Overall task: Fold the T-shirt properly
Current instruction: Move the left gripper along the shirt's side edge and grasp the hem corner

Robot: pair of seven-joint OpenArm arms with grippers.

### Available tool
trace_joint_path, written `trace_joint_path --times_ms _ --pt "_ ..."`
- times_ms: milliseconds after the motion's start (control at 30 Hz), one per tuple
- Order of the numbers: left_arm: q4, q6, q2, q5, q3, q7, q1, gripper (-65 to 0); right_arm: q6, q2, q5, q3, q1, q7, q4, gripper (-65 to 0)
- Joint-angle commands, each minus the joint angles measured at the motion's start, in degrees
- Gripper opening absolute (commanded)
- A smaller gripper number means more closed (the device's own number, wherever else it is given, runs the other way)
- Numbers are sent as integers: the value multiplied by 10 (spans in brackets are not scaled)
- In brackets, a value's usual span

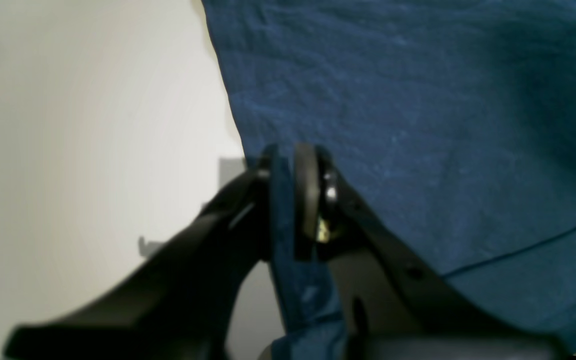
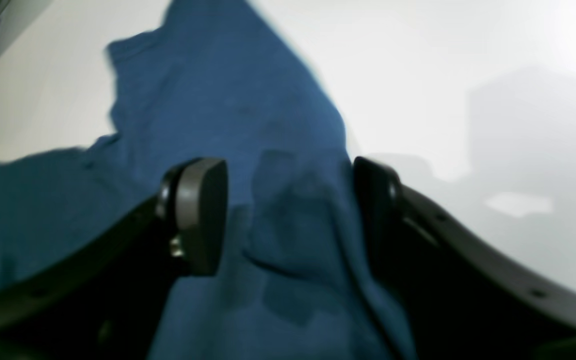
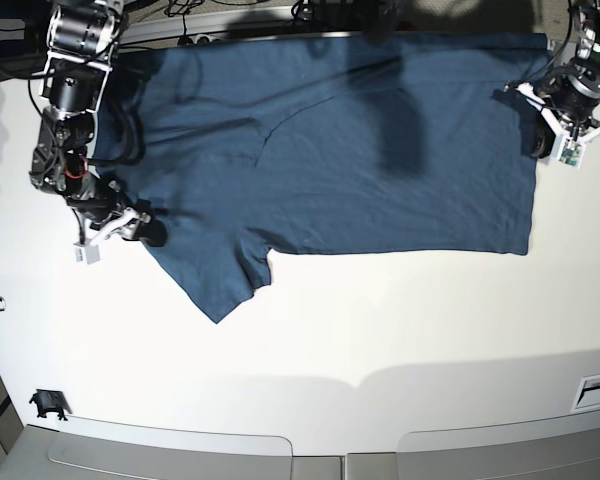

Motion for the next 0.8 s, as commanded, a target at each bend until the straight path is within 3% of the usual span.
trace_joint_path --times_ms 0,33,100,133,467,767 --pt "8 4 -8 -5 -4 -14 -1 -573 3 6 -7 1 8 -7 5 -351" --pt "8 4 -8 -5 -4 -14 -1 -554 3 5 -10 1 8 -7 5 -423" --pt "8 4 -8 -5 -4 -14 -1 -515 3 5 -12 1 8 -9 5 -628" --pt "8 4 -8 -3 -4 -14 -1 -498 3 6 -12 1 8 -10 5 -650" --pt "-35 4 -11 -1 -4 -37 -49 -473 3 5 -5 1 8 -9 5 -650" --pt "-315 4 -15 -27 -4 -43 -241 -473 3 5 -5 1 8 -9 5 -650"
